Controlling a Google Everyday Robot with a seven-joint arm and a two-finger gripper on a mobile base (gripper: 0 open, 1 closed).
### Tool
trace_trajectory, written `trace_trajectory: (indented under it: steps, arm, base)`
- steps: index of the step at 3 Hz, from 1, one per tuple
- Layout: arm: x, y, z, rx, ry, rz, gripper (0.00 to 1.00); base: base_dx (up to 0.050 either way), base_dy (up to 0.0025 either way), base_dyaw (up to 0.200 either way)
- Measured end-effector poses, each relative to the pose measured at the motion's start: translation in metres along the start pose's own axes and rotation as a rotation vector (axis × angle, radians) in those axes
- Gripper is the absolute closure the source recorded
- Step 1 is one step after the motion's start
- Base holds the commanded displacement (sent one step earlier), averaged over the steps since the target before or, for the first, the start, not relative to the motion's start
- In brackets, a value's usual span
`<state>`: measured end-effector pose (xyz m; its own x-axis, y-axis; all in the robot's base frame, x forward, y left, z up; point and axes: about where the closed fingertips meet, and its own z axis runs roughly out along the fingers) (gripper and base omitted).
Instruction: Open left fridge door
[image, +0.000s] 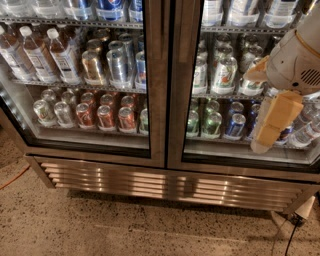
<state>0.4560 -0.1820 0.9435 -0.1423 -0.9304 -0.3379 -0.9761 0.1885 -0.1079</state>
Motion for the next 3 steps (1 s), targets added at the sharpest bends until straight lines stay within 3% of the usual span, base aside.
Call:
trace_trajectory:
  steps: [1, 2, 3]
  arm:
    - [-0.006, -0.002, 0.011, -0.043, -0.04, -0.013, 0.0]
    - [-0.006, -0.019, 0.023, -0.063, -0.181, -0.038, 0.0]
    - [0.007, -0.024, 0.047, -0.121, -0.292, -0.028, 0.0]
  base:
    - [0.0, 0.0, 0.0]
    - [0.0, 0.0, 0.0]
    - [0.0, 0.0, 0.0]
